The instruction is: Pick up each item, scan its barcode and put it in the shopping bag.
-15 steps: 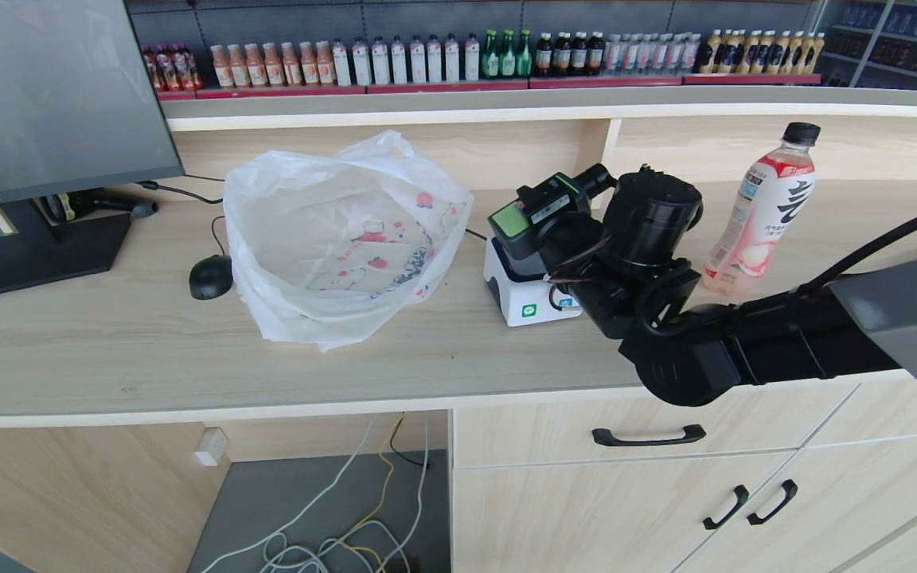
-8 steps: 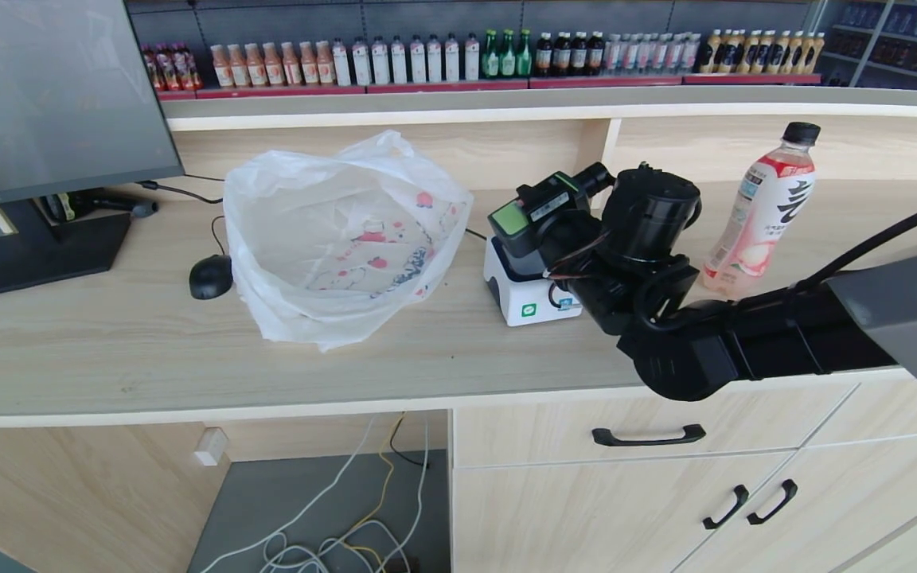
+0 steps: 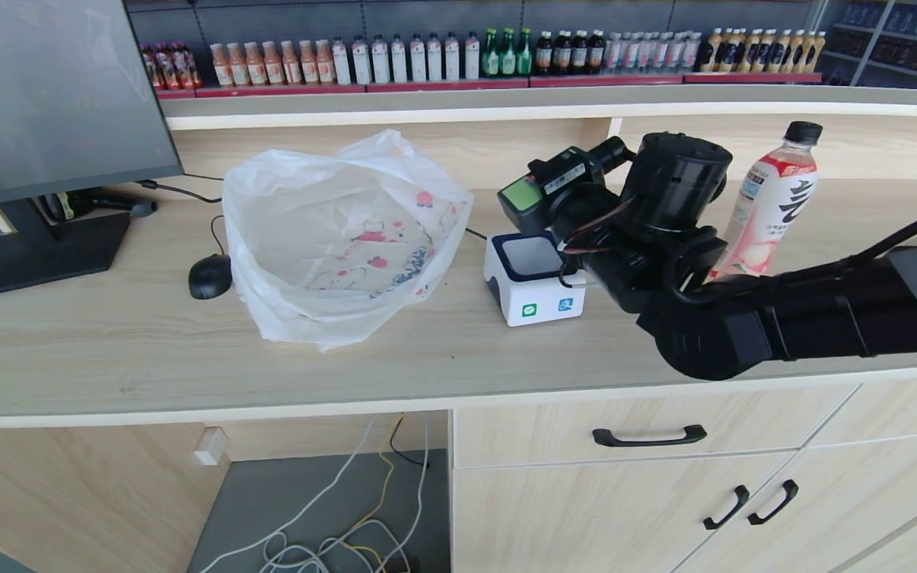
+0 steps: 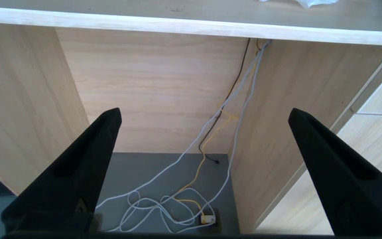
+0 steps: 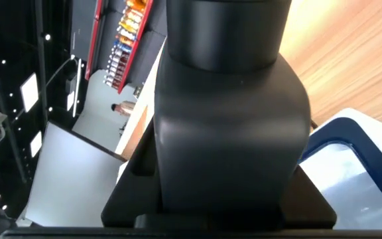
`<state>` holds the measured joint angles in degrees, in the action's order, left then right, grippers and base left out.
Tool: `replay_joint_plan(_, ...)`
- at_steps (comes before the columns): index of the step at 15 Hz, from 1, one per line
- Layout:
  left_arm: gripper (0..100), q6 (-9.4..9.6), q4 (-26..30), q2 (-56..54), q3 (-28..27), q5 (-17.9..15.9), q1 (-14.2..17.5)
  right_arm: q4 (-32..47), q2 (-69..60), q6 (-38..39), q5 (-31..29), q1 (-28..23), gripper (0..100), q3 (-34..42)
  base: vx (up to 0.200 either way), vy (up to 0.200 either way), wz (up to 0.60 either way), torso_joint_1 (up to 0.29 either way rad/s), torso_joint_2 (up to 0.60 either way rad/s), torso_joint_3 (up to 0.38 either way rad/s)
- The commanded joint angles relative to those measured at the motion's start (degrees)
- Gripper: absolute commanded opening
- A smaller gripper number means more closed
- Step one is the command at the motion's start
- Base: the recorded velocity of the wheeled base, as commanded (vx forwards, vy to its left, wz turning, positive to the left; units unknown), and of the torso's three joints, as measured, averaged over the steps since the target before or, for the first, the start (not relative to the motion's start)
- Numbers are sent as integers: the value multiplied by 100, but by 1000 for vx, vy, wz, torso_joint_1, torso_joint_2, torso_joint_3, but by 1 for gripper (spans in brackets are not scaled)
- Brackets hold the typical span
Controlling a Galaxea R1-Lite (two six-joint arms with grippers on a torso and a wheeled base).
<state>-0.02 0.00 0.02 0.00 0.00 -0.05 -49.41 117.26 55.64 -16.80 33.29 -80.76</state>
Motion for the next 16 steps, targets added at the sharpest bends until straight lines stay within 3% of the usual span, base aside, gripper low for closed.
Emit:
replay_joint_plan(1,100,2,0,-2,0,0,5,19,-415,-9,28,11,0,-27,0,0,0,0,0,0)
replay_joint_plan(9,100,2,0,-2,0,0,5,28,-1689,-132,28,37,0,896,0,0,0,0,0,0)
replay_joint_plan(16,100,2,0,-2,0,0,-4,-34,-2999,-238,-25,125,0,2741,0,0,0,0,0,0)
